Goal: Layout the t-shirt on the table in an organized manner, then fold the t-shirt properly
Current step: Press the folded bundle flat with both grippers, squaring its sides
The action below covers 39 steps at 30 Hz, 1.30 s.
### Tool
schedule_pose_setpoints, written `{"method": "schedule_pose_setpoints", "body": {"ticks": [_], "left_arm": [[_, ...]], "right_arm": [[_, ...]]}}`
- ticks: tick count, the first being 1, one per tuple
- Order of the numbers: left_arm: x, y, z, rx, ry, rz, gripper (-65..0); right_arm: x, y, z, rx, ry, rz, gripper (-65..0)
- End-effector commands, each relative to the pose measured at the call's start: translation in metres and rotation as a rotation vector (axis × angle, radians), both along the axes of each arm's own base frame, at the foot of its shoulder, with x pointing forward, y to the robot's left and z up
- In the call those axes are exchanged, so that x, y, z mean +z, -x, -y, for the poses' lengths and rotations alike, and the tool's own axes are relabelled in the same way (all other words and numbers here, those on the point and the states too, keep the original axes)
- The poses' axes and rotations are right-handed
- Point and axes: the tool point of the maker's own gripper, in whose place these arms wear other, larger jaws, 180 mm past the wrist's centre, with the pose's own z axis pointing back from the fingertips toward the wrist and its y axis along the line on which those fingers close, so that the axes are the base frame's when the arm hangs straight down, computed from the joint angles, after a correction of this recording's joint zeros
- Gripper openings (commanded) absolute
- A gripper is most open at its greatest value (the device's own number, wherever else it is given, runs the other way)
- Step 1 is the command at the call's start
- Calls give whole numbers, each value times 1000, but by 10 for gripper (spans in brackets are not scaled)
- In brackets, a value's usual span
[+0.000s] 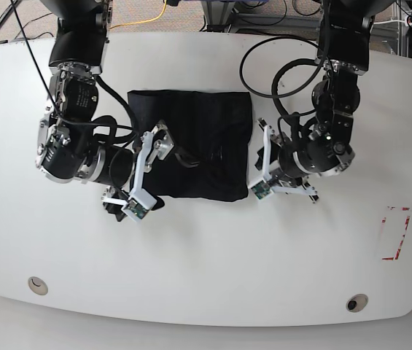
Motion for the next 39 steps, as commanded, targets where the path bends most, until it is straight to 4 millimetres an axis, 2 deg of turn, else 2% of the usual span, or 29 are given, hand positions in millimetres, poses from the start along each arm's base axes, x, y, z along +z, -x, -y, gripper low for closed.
{"method": "schedule_pose_setpoints", "body": {"ticks": [1,4,7,10,14,16,19,24,29,30,33,39], "left_arm": [[34,-17,-16,62,37,106,-511],[48,-24,-29,119,61,146,-511],[71,-38,-42,183,111,221,-511],[92,-50,-69,293,182,293,-511],[122,-62,-128,555,332,392,-511],[129,-62,-147,640,379,420,-511],[134,-63,-155,672,402,437,-511],[137,-64,-156,664,392,443,-511],[145,-63,-176,669,335,473,-511],[147,-62,-181,671,318,480,-511],[152,-61,-193,674,283,494,-511],[160,-58,-210,678,230,515,-511]], "right_arm": [[14,-8,13,-25,3,50,0],[12,-9,20,-34,16,47,0],[10,-8,22,-37,22,41,0],[8,-9,27,-43,33,37,0],[-10,-16,38,-83,73,-12,0],[-15,-26,44,-115,102,-13,0],[-30,-33,50,-141,154,-29,0],[-40,-37,39,-107,191,-16,-5],[-53,-26,26,-68,183,-46,-147],[-59,-22,24,-65,176,-64,-201],[-74,-15,20,-67,138,-103,-309],[-103,-7,5,-108,-9,-170,-445]]}}
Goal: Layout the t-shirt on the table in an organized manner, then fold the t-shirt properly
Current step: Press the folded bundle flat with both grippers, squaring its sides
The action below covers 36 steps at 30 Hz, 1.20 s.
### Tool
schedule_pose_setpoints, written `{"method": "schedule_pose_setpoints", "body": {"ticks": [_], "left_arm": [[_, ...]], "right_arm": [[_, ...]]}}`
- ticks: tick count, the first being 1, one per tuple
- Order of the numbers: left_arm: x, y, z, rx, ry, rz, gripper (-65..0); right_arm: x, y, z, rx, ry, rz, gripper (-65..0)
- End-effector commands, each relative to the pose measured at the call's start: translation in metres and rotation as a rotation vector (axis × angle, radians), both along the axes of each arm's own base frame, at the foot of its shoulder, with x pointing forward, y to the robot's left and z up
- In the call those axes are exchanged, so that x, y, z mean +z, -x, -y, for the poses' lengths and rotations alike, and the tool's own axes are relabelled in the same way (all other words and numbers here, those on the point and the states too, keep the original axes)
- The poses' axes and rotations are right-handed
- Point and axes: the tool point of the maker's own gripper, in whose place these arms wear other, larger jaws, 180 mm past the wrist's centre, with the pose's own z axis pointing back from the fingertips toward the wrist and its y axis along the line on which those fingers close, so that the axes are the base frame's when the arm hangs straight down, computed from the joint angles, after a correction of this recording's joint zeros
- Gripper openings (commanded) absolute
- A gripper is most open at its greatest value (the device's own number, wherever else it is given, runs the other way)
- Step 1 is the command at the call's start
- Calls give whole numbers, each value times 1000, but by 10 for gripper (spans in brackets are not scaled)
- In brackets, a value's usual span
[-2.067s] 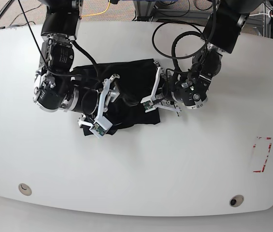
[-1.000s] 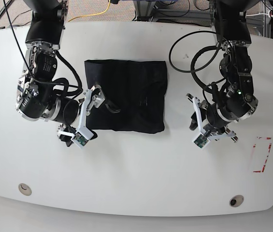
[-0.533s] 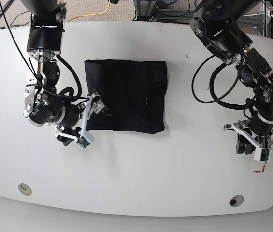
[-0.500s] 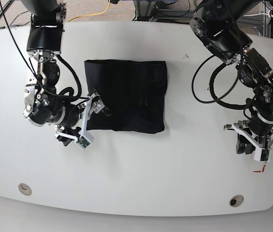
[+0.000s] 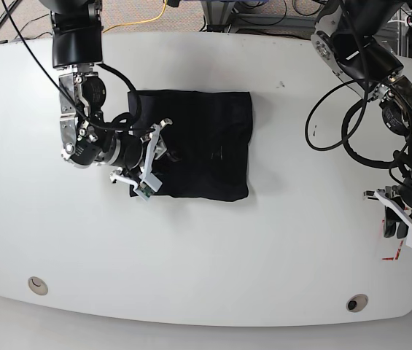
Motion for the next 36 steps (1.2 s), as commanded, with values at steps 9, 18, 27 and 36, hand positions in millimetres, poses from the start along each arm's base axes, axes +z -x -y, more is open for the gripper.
{"method": "schedule_pose_setpoints", "body": {"ticks": [9,18,27,36], "left_arm": [[30,-6,-5,-22,-40,83,-511],[17,-14,78,-302,11,48,-511],[-10,6,201,-632,142,-54,-511],[-47,57,291,-863,223,-170,-511]], "right_arm": [[-22,-1,-24,-17,-132,-43,-458],[55,-9,-29,61,-65,185,-458],[111,-46,38,-54,92,336,-458],[93,-67,77,-118,107,277,-460]]}}
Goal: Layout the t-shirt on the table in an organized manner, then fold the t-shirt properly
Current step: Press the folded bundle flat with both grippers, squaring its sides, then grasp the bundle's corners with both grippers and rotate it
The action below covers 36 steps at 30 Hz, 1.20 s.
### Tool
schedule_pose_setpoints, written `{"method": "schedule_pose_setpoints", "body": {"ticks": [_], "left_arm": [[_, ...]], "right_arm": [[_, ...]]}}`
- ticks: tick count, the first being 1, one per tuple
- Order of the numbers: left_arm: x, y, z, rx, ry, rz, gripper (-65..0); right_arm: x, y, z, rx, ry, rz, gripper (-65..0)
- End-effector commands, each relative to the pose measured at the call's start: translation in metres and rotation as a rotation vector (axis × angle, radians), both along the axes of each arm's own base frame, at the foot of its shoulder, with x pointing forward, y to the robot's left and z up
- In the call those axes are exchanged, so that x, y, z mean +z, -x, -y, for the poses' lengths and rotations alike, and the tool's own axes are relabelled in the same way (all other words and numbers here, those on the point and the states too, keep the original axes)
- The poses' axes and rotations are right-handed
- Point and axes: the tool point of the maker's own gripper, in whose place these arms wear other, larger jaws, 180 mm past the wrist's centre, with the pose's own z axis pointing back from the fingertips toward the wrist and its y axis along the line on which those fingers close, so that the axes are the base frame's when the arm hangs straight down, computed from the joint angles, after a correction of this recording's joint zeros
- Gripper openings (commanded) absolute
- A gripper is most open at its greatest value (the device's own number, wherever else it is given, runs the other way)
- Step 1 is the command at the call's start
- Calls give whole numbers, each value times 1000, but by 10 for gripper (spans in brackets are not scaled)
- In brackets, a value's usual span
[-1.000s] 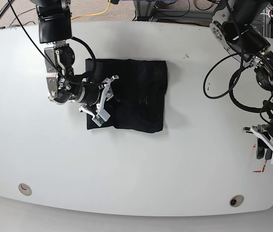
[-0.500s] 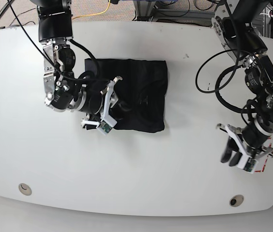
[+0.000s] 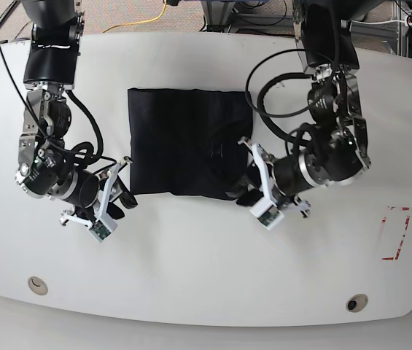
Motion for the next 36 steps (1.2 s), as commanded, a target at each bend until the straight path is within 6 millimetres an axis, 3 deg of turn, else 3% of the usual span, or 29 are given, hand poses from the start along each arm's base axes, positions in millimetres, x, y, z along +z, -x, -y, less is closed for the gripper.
{"method": "schedule_pose_setpoints", "body": {"ticks": [1,5,9,19,23,31,36], "left_arm": [[8,13,31,-88,39,21,-511],[-15,41,59,-192,22,-46,-511],[-31,52,64,-210,18,-101,-511],[-97,70,27,-244,-147,-264,-511],[-121,75,4,-245,-217,-326,-511],[-139,43,-55,-171,-342,-382,-511],[-131,7,-67,-133,-349,-366,-511]], "right_arm": [[11,-14,6,-10,-59,47,-460],[-6,-19,16,-47,-115,15,-460],[-25,-21,18,-75,-169,-14,-460],[-110,-7,-10,-71,-189,-88,-461],[-126,0,-11,-95,-216,-111,-461],[-132,31,-18,-100,-282,-128,-463],[-125,55,-14,-98,-254,-125,-463]]}}
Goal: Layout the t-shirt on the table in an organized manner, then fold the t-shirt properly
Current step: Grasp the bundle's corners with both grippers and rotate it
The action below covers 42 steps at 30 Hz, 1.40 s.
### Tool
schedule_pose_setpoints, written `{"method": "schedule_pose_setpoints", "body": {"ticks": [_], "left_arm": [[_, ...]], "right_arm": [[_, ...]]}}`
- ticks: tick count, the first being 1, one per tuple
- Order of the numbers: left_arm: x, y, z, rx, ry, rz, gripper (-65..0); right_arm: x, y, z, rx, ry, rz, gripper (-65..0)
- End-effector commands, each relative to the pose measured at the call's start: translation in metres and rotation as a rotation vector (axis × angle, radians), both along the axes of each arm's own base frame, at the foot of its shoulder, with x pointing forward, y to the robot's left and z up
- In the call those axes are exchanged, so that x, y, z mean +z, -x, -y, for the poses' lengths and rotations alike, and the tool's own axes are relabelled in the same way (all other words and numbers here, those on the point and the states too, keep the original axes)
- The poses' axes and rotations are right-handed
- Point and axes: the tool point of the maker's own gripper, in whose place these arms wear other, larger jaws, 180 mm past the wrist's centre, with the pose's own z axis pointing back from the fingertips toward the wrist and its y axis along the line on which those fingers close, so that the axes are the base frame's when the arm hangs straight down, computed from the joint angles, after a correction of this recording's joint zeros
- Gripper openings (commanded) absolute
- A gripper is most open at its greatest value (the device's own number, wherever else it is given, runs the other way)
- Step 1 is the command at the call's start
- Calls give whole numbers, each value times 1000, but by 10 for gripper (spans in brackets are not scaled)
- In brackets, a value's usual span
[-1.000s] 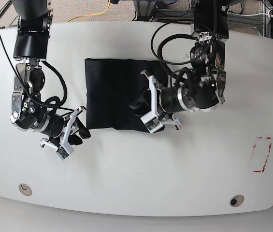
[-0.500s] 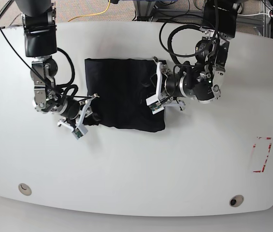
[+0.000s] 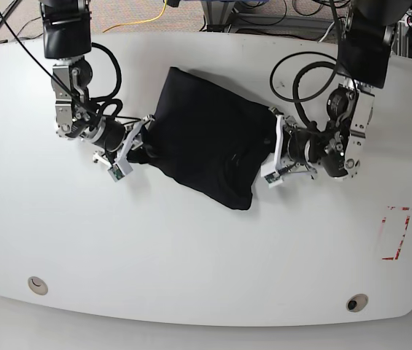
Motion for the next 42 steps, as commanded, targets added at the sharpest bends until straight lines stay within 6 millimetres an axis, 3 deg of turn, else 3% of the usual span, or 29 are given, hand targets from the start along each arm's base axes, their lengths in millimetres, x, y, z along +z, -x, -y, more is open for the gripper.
{"method": "schedule_pose_setpoints", "body": {"ticks": [1,8,14,17,21,26,30,36,42], "left_arm": [[12,-26,0,10,20,40,-511],[28,-58,28,-87,21,96,-511],[73,-79,68,-159,74,215,-511],[102,-84,72,-182,79,285,-511],[127,-84,66,-160,108,329,-511],[117,-56,48,-107,115,288,-511],[94,-27,35,-49,134,228,-511],[55,17,31,-19,147,109,-511],[35,28,34,-1,164,73,-511]], "right_arm": [[14,7,4,8,38,29,-463],[37,31,-8,13,55,58,-463],[77,31,-19,49,113,141,-463],[106,30,-22,76,163,210,-463],[123,24,-25,93,202,247,-463],[123,13,-20,84,219,243,-463],[117,-2,-15,68,209,224,-463],[84,-12,-6,31,149,142,-463],[50,-11,-5,-7,65,77,-463]]}}
